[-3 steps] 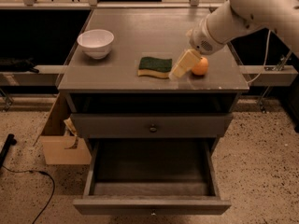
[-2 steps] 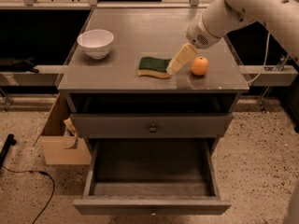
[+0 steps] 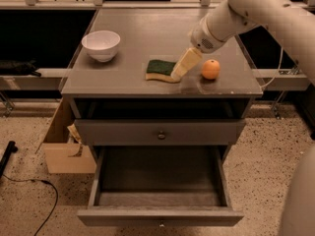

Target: Place sponge into middle drawer

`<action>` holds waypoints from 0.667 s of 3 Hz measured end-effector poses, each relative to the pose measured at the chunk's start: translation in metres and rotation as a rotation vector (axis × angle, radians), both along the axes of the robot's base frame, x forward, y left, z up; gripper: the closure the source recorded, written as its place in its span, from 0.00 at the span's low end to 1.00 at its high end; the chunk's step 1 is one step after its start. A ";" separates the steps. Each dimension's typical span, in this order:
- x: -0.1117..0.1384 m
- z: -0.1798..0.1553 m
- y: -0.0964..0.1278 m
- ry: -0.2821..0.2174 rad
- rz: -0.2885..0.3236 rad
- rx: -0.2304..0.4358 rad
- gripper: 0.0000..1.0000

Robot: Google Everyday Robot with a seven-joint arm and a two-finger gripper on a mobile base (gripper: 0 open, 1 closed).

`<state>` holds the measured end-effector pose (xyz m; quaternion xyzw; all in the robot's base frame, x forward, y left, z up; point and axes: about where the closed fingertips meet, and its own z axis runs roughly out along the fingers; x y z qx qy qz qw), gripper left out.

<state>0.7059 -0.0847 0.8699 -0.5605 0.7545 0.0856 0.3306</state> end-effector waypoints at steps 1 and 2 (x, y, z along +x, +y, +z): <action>0.016 -0.022 0.017 0.035 0.031 -0.001 0.00; 0.019 -0.026 0.020 0.042 0.037 0.000 0.00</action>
Offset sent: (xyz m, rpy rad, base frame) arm 0.0166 0.0180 -0.0227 -0.0011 0.0371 0.0328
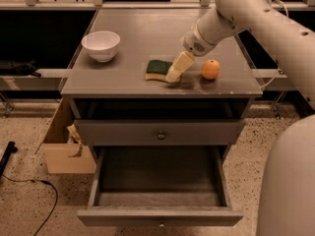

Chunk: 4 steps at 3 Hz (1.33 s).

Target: Place sponge into middle drawer

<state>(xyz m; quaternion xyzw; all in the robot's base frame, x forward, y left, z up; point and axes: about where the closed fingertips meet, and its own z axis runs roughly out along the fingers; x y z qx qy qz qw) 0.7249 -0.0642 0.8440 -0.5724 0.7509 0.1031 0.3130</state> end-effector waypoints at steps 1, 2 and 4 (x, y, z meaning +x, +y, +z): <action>0.000 0.000 0.000 0.000 0.000 0.000 0.18; 0.000 0.000 0.000 0.000 0.000 0.000 0.43; 0.000 0.000 0.000 0.000 0.000 0.000 0.89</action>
Offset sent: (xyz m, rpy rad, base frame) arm 0.0000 0.0000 0.0000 0.0000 0.0001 0.0000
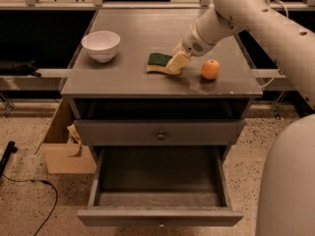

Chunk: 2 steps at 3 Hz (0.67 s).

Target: Place sponge into middle drawer

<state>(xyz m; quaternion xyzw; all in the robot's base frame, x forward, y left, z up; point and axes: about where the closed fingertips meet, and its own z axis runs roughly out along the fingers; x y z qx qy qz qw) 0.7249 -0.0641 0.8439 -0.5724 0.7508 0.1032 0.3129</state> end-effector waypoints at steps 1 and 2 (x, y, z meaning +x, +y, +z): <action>0.000 0.000 0.000 0.000 0.000 0.000 1.00; 0.000 0.000 0.000 0.000 0.000 0.000 1.00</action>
Offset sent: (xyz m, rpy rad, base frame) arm 0.0000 0.0000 0.0000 0.0000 0.0000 0.0000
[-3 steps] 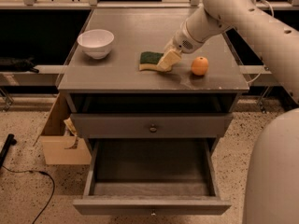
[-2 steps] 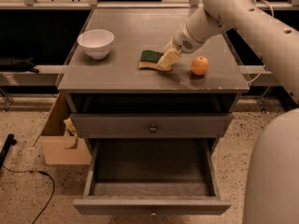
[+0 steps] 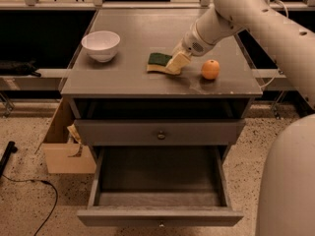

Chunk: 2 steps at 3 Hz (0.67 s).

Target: Place sponge into middle drawer

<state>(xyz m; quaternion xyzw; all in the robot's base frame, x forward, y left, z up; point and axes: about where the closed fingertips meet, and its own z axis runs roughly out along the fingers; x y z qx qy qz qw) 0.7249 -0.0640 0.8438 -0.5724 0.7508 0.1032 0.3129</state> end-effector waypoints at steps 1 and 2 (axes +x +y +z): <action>0.003 0.023 -0.004 -0.019 -0.019 -0.053 1.00; 0.002 0.051 -0.013 -0.049 -0.050 -0.083 1.00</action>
Offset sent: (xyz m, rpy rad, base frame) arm -0.0001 -0.0280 0.0917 -0.1189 -0.0934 -0.0955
